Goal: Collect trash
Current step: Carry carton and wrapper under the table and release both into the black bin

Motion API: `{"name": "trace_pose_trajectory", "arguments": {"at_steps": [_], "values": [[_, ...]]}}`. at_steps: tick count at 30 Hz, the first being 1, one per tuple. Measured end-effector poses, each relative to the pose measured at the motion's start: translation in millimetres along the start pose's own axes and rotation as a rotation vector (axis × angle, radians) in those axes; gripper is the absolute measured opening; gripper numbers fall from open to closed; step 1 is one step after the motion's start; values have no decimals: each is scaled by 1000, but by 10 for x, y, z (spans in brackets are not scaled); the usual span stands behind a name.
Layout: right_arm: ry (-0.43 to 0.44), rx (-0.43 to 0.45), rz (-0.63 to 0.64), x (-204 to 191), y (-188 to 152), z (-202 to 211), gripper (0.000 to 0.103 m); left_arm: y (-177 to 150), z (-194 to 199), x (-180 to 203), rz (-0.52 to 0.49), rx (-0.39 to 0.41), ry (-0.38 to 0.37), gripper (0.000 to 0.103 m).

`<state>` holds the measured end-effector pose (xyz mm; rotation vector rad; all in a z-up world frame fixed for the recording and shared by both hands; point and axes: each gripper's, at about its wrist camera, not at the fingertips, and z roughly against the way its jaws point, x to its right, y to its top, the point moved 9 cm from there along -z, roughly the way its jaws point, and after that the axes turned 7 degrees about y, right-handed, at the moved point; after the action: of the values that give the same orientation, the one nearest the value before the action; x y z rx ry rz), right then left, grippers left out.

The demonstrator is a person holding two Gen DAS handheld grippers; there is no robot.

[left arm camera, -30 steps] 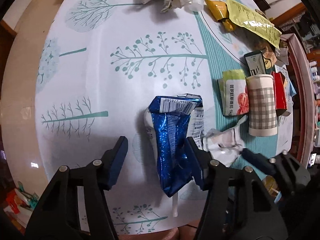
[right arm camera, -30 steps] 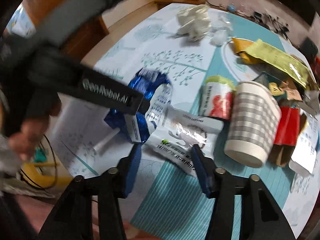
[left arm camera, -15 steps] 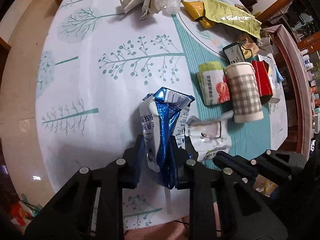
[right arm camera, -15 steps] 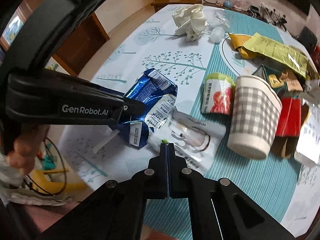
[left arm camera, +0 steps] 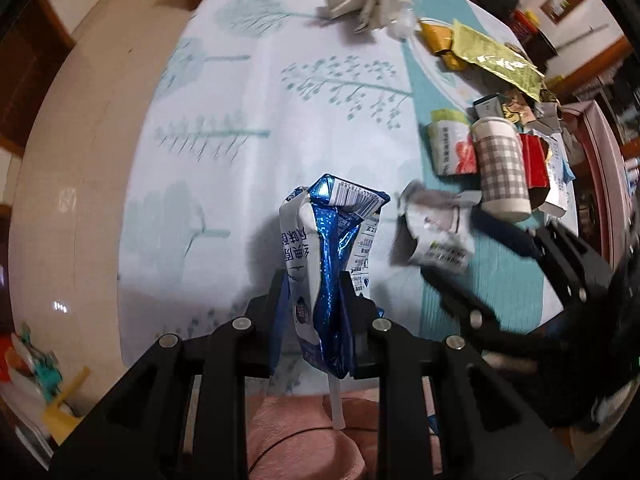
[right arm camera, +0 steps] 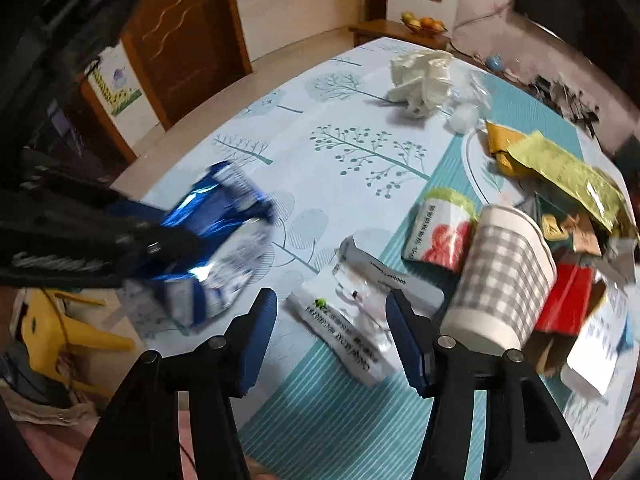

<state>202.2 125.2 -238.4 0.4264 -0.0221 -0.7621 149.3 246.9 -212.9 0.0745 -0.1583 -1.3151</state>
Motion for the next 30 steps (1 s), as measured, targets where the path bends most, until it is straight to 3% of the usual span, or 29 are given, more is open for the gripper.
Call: {"name": "trace_pose_trajectory", "arguments": {"at_steps": [3, 5, 7, 10, 16, 20, 25, 30], "values": [[-20, -45, 43, 14, -47, -157, 57, -127, -10, -100, 24, -5, 8, 20], [-52, -84, 64, 38, -114, -265, 43, -185, 0, -150, 38, -4, 10, 20], [-45, -61, 36, 85, -118, -280, 33, -242, 11, -190, 51, -2, 10, 20], [-14, -45, -46, 166, -128, -190, 6, -289, 49, -187, 58, 1, 9, 20], [122, 38, -173, 110, -253, 393, 6, -410, 307, -6, 55, 46, -1, 20], [187, 73, -209, 9, -563, 872, 6, -608, 488, 255, 53, 65, -31, 20], [232, 62, -260, -34, -1250, 1292, 6, -1084, 537, 812, 1, 45, -64, 20], [247, 8, -366, 68, -2097, 1372, 6, -1712, 346, 1306, -94, -26, -57, 20]]}}
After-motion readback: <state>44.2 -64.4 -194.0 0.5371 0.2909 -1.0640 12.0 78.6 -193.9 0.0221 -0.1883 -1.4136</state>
